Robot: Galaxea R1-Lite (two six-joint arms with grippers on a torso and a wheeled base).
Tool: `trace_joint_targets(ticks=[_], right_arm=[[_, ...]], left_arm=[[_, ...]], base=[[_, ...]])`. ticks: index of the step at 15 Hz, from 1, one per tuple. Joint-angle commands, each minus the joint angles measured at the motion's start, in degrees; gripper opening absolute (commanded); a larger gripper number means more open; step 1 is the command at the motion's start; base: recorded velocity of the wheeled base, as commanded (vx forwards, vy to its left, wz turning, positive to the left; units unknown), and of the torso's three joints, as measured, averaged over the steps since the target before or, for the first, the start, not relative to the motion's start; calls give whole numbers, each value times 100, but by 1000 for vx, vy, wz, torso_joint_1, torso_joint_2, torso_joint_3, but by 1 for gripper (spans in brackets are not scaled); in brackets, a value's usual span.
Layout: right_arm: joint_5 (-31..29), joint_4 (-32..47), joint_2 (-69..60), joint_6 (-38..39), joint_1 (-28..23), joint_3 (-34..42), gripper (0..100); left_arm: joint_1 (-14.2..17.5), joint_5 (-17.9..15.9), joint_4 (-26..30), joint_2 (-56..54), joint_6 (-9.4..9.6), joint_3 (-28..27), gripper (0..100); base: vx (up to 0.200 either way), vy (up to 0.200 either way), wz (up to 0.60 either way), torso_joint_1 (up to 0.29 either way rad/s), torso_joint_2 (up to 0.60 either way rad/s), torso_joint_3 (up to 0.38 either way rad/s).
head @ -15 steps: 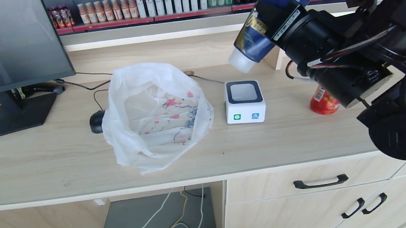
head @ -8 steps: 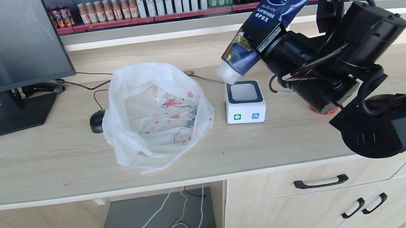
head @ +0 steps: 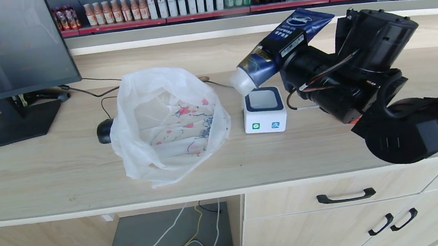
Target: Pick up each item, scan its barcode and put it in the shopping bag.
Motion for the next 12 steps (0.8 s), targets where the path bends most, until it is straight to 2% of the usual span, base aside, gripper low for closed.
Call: trace_joint_targets(ticks=[1, 3, 12], right_arm=[[1, 55, 135, 112, -207, -78, 0], [1, 73, 346, 464, -444, -219, 0], [1, 266, 566, 780, -435, -298, 0]], left_arm=[[1, 4, 0, 0, -2, 0, 100], [1, 4, 0, 0, -2, 0, 100], [1, 4, 0, 0, -2, 0, 100]], base=[[0, 0, 0, 0, 0, 0], [0, 0, 0, 0, 0, 0], [0, 0, 0, 0, 0, 0]])
